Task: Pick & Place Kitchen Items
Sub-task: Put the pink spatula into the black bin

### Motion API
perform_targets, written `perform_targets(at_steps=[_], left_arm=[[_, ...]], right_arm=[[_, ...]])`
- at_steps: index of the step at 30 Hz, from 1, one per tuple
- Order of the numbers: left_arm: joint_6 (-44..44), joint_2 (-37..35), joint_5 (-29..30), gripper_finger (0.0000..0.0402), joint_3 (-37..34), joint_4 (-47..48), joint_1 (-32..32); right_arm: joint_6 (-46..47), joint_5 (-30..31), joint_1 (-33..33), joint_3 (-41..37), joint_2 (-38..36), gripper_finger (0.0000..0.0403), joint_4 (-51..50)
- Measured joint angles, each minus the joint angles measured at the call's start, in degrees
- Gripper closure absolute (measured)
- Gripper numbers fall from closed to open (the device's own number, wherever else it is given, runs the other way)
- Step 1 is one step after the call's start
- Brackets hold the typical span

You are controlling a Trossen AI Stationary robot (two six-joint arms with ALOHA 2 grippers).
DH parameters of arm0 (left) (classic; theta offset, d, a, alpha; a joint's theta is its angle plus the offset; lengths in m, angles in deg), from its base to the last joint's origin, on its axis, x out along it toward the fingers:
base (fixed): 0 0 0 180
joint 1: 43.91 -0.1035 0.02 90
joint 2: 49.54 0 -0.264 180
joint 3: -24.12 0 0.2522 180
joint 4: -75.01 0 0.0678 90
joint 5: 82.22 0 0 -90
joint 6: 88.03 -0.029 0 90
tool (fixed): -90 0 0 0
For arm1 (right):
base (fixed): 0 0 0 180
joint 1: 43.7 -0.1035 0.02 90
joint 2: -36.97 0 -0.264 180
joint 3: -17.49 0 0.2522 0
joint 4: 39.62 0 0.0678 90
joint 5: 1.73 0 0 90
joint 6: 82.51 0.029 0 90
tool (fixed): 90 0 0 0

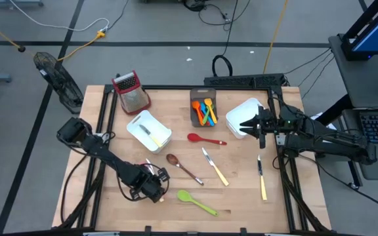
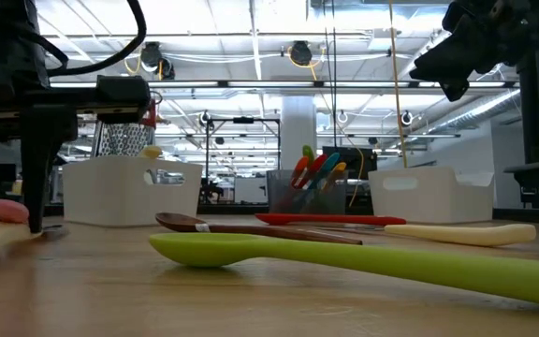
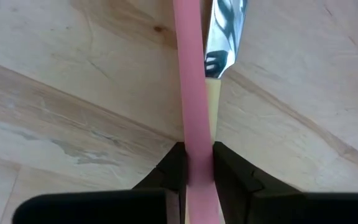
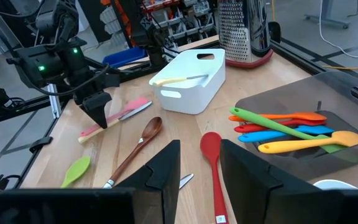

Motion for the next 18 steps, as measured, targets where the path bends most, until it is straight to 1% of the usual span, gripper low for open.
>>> perform_targets(at_steps=[7,18], left_arm=[[-0.5,-1.0,-0.5,0.0346,0.0,1.1,0.0],[-1.8,-1.0,-1.5,0.0346,0.0,-0.1,0.3]], right_arm=[[0.0,0.0,0.0,0.0,0.0,0.0298,0.0],[-0.9,0.0,0.0,0.0,0.0,0.0298,0.0]])
